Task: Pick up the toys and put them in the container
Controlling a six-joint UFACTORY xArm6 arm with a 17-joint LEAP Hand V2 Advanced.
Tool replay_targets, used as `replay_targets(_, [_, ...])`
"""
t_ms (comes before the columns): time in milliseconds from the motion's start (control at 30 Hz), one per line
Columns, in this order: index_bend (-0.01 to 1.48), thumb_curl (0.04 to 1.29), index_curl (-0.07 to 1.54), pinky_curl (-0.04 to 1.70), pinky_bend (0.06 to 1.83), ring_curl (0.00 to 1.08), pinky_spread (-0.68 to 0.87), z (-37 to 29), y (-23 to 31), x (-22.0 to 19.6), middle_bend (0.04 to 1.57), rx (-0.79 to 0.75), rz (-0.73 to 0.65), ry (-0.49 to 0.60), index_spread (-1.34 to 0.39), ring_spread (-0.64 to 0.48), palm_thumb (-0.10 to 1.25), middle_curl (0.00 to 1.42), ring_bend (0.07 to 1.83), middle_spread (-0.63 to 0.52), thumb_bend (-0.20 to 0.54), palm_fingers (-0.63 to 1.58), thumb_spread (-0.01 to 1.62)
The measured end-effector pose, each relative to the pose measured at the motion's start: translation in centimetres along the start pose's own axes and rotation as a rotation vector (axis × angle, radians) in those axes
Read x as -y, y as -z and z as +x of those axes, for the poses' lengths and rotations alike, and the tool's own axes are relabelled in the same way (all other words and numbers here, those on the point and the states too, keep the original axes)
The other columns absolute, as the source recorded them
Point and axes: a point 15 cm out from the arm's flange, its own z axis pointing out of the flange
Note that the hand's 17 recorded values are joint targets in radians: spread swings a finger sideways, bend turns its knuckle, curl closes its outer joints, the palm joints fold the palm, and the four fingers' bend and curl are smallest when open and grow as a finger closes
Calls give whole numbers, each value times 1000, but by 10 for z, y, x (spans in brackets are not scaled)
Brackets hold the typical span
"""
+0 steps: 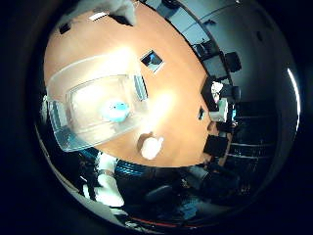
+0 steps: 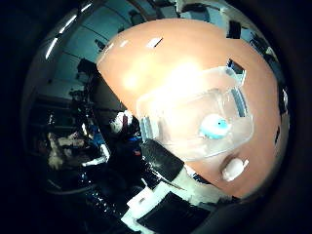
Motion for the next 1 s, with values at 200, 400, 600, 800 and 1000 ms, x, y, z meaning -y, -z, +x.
replay_targets(200, [178, 244, 335, 563, 700, 346, 453, 43, -7, -24, 475, -20, -31, -57, -411, -93, 370, 446, 774, -113, -21, 295, 1129])
replay_targets(400, [175, 242, 325, 527, 685, 321, 449, 94, -32, -70, 468, -32, -82, -120, -410, -102, 370, 424, 773, -117, -21, 318, 1126])
replay_targets(600, [175, 243, 314, 494, 689, 302, 446, 162, -54, -126, 470, -57, -126, -211, -411, -105, 373, 412, 780, -119, -20, 330, 1129])
replay_targets(800, [174, 243, 310, 459, 674, 294, 440, 206, -86, -185, 468, -72, -183, -272, -414, -119, 373, 405, 805, -119, -20, 337, 1129])
replay_targets(1000, [173, 243, 305, 423, 684, 281, 433, 218, -133, -232, 472, -45, -244, -315, -411, -124, 373, 401, 809, -119, -20, 334, 1129])
